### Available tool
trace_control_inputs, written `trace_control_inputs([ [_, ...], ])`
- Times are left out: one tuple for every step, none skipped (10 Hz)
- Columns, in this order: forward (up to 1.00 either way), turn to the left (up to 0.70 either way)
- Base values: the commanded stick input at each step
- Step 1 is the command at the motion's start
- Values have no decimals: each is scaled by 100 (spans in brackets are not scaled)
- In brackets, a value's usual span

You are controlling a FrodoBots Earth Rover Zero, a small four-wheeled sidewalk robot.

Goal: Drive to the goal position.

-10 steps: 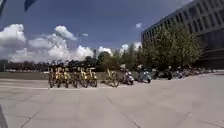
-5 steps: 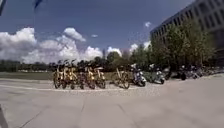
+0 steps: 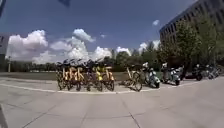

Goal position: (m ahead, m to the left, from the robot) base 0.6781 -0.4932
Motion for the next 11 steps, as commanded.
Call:
trace_control_inputs([
  [100, 0],
  [100, 0],
  [100, 0],
  [100, 0],
  [100, 0],
  [100, 0],
  [100, 0],
  [100, 0],
  [100, 0],
  [100, 0],
  [100, 0],
])
